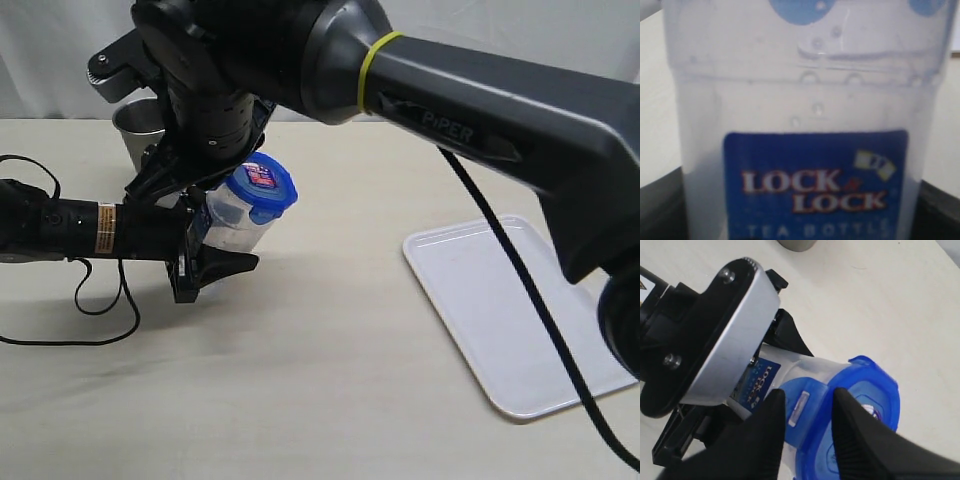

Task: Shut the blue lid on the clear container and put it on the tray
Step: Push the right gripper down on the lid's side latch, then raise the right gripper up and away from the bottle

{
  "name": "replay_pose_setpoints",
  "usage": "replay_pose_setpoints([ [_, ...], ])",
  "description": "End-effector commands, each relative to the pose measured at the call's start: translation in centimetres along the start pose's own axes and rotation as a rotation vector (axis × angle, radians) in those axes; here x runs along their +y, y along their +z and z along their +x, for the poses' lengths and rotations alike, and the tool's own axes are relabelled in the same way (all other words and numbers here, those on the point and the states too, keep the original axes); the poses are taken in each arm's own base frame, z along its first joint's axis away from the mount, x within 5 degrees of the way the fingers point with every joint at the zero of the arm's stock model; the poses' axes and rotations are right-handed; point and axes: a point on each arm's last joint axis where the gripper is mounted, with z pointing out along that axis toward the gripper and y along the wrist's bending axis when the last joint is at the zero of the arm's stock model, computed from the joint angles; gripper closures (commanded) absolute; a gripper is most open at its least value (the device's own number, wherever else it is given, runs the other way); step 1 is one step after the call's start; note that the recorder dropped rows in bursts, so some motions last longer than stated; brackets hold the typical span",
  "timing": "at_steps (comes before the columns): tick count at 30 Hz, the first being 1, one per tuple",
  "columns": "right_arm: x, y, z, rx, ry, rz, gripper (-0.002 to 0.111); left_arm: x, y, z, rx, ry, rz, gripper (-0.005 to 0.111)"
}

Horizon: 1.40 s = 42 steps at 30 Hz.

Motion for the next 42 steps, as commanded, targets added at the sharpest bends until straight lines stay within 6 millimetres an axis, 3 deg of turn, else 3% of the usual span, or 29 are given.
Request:
replay_pose_setpoints([
  [1,1.7,3.9,2.4,0.21,-0.058,0.002,0.079,-0.2,-0.2,-1.3,-0.09,0.012,0.025,0.107],
  [19,1.1,3.6,2.1,0.191,-0.089,0.059,0.079,-0.2,-0.2,-1.4,-0.098,0.012,0.028,0.107],
  [28,-0.1,-3.7,0.3,-0.036,-0.06,-0.082,0.079,-0.2,-0.2,-1.4,-0.097,0.013,0.03,0.107],
  [38,-3.1,-12.0,0.3,-0.213,-0.044,-0.057,0.08,-0.4,-0.2,-1.3,-0.088,0.021,0.048,0.107],
  [42,-3.9,-14.1,1.0,-0.29,-0.046,-0.042,0.093,-0.5,-0.2,-1.5,-0.107,-0.024,0.061,0.107],
])
